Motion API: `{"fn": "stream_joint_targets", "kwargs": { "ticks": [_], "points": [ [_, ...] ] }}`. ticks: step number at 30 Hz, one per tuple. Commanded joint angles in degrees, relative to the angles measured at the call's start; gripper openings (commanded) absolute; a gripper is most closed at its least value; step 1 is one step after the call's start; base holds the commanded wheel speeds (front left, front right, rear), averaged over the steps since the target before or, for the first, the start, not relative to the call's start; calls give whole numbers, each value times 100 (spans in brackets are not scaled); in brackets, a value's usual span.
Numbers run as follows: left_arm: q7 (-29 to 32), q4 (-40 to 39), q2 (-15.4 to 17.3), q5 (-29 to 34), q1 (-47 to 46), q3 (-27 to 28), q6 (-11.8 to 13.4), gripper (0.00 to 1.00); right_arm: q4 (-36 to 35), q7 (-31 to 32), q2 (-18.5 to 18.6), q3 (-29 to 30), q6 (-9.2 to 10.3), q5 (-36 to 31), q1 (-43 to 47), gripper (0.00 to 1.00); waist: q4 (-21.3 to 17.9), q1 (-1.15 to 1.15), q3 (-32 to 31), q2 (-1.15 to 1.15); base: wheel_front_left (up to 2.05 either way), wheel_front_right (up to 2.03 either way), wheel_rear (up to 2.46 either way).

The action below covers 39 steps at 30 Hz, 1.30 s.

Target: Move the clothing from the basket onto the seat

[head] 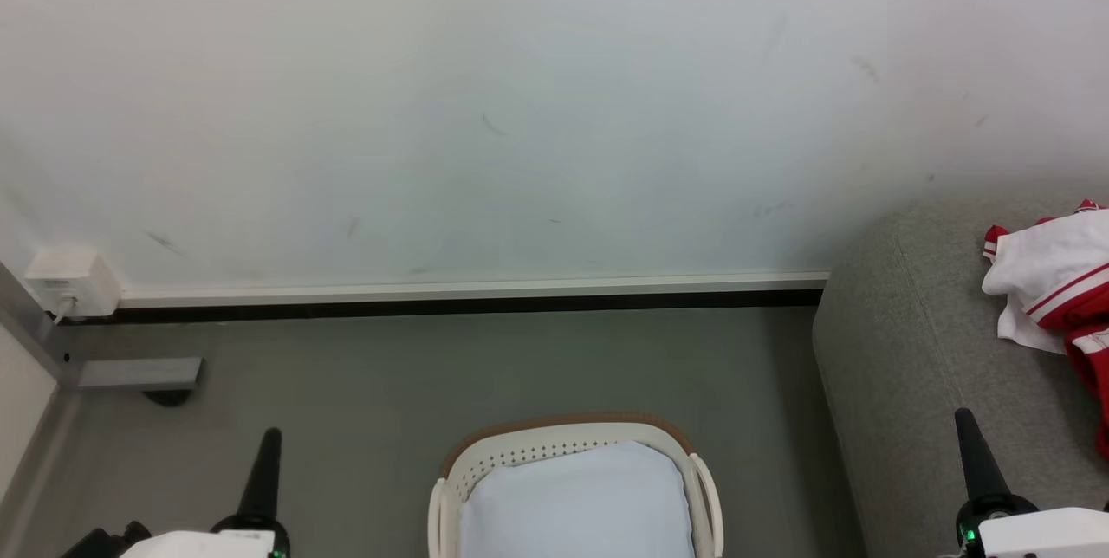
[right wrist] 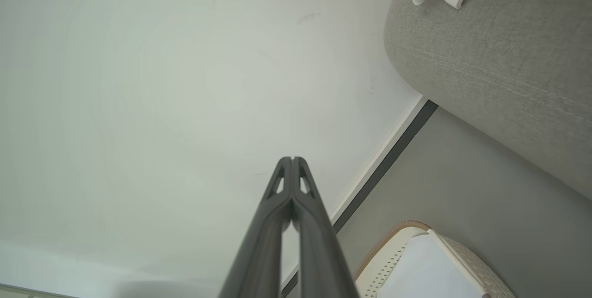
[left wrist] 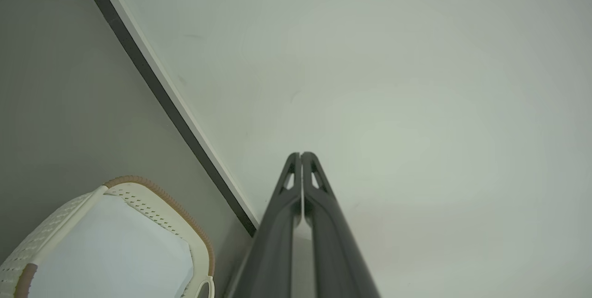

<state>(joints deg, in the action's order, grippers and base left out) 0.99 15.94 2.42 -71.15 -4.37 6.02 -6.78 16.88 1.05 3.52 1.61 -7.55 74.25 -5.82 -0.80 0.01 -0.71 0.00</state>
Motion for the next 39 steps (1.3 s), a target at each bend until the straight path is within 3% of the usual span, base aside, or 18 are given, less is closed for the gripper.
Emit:
{"fn": "stream_joint_targets", "kwargs": {
  "ticks": [1,39],
  "points": [
    [44,-72,51,-161,-112,21,-28,0,-57,37,-2,49,7,122,-126,0,2,0,2,0,0,0,0],
    [499,-189,65,-1854,-235,61,-37,0,-226,489,-60,452,11,1557,-115,0,66,-1,57,0,0,0,0]
  ]
}}
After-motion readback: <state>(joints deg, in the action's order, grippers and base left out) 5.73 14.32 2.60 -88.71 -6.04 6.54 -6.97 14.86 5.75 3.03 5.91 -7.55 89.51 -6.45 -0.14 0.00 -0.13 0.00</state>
